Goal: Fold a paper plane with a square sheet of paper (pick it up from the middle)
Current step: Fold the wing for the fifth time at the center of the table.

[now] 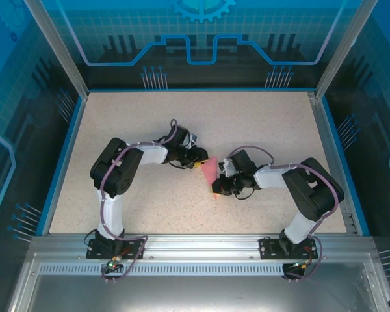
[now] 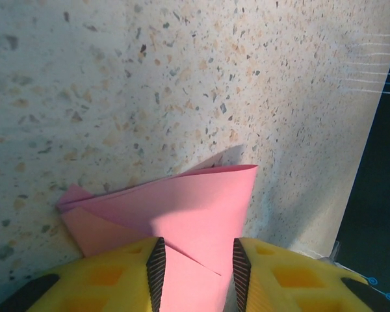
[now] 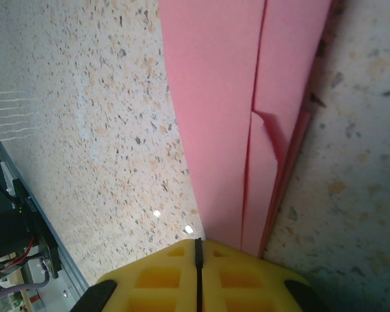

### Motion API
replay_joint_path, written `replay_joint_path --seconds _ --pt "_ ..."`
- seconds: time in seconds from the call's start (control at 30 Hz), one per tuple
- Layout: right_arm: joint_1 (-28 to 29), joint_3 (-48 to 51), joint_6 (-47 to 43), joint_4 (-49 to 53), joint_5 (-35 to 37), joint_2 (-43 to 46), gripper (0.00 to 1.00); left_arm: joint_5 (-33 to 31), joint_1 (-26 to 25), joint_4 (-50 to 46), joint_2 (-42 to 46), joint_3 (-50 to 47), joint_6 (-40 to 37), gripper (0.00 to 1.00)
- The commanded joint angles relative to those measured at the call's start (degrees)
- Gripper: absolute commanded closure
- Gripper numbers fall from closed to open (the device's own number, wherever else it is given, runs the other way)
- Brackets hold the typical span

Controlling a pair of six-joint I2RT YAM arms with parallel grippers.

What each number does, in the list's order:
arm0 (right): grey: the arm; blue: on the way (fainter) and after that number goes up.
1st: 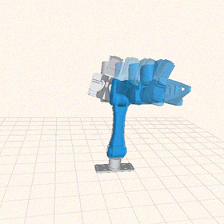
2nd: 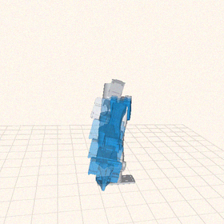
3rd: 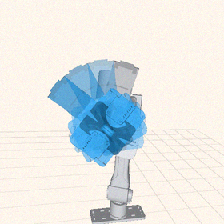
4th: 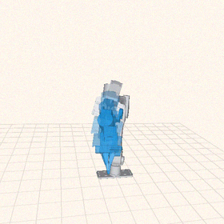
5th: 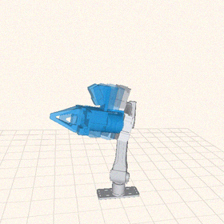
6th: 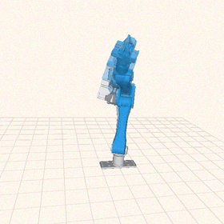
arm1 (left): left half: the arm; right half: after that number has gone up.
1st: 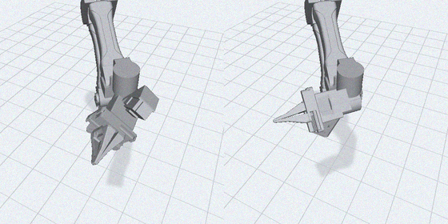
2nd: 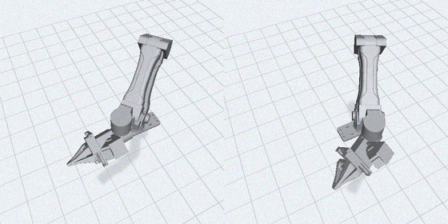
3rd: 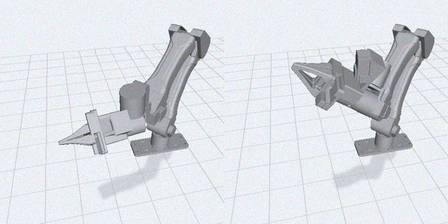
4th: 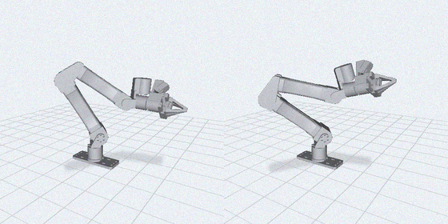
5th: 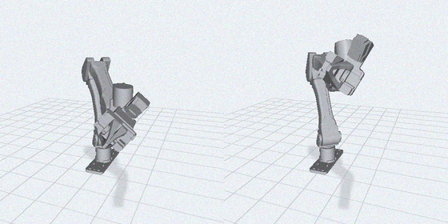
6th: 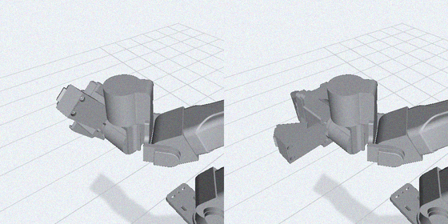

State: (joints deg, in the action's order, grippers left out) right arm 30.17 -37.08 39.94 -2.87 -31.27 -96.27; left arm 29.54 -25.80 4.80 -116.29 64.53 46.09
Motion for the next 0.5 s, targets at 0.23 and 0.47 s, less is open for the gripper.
replay_joint_path --seconds 0.23,0.47 --pt "0.0 0.7 -2.5 7.0 0.2 -0.2 0.92 -3.2 3.8 -3.7 -3.9 2.9 -6.6 0.64" --pt "0.0 -0.1 -2.3 6.2 -0.3 -2.9 0.92 -2.0 4.3 -5.7 -1.0 5.6 -9.7 0.63"
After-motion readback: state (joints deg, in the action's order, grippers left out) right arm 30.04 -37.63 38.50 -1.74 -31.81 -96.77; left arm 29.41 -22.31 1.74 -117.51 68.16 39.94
